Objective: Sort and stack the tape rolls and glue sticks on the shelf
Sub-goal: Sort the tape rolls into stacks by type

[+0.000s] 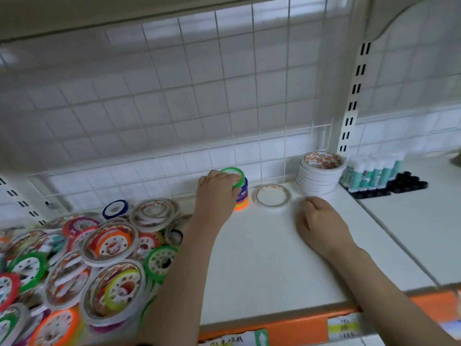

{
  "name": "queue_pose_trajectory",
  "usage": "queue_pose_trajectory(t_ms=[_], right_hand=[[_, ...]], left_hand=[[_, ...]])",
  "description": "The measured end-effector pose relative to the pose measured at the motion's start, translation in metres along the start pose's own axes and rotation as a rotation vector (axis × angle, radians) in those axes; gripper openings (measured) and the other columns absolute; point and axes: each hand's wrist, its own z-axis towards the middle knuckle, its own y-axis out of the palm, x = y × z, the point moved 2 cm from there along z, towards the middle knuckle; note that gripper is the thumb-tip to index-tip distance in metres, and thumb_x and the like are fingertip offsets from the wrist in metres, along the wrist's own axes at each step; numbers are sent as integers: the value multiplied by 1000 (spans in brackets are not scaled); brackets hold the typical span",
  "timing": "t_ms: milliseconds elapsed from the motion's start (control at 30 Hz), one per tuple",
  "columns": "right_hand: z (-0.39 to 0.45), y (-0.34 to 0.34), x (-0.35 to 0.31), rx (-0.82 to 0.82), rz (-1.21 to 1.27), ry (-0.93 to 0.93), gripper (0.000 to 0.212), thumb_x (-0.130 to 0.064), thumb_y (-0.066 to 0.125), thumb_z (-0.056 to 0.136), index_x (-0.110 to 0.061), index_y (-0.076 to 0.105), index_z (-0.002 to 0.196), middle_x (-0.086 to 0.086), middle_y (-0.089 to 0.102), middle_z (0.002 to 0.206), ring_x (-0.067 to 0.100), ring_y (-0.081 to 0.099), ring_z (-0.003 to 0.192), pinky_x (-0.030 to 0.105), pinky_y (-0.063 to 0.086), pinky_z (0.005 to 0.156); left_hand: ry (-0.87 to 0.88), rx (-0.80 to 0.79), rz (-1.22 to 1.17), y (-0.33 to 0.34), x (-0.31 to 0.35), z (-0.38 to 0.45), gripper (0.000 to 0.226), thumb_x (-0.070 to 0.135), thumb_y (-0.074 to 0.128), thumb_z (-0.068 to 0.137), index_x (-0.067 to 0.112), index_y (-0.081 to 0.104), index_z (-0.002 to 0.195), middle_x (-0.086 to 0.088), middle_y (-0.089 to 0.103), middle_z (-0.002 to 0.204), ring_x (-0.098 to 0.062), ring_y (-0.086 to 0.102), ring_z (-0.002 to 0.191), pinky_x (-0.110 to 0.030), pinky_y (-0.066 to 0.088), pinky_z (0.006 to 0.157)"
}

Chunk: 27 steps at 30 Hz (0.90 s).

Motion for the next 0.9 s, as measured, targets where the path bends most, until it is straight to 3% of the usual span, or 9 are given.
queue_pose_trajectory(t_ms=[133,300,533,633,733,900], right_hand=[[-5,3,-1,-9,-10,79,27,-20,49,93,1,63,103,15,62,111,32,54,109,33,44,86],[-6,-1,-5,16,-21,106,27,-25,45,94,-7,62,101,6,61,110,25,52,110,29,41,80],[-6,0,-6,18,8,123,16,-18,54,87,-6,62,81,8,63,88,29,59,90,29,44,67],[-6,0,-6,18,13,125,16,-18,53,81,-8,59,69,6,61,75,28,60,75,27,45,59],[-5,-1,-8,18,10,114,14,-19,56,75,-9,56,64,6,59,68,28,59,66,26,44,54],[-5,-1,-8,10,2,106,20,-20,47,74,-6,56,63,9,58,65,30,58,62,28,47,54]], left_hand=[[17,-85,42,12,-2,17,24,25,48,94,22,63,112,-2,65,103,-23,49,107,-31,32,82],[34,-133,23,21,-5,20,23,23,48,93,22,62,111,-2,65,99,-23,48,104,-29,27,76],[-15,-178,-11,28,-3,24,25,27,48,95,19,62,114,-6,64,102,-23,49,103,-28,30,76],[-34,-207,-31,29,-1,23,30,26,52,92,16,57,120,-5,59,114,-24,49,109,-29,38,84],[-64,-164,-80,25,2,13,45,22,57,89,16,46,132,-3,47,132,-23,44,120,-32,36,96],[-98,-144,-22,23,7,-27,51,28,61,86,12,48,133,-10,47,135,-32,43,124,-41,35,99]])
